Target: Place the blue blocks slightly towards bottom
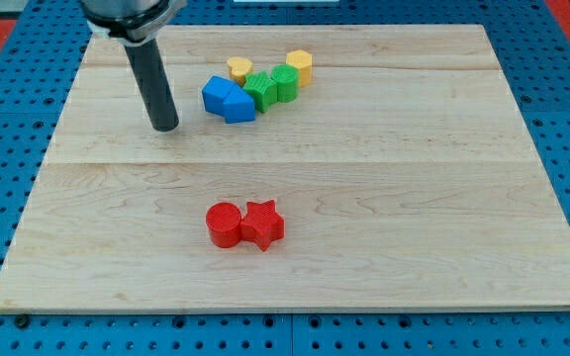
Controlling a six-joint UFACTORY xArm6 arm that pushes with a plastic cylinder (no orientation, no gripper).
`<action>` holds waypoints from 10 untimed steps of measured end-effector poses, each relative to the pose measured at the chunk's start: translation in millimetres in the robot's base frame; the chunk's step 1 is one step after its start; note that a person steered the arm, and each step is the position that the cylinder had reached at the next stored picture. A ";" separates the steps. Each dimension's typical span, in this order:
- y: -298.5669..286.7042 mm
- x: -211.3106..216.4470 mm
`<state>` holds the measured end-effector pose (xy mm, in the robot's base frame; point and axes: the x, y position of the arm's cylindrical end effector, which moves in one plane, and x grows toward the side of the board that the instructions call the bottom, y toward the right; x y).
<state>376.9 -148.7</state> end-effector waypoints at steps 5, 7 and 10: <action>100.0 4.9; 110.7 -62.6; 139.4 -9.4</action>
<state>367.5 -9.3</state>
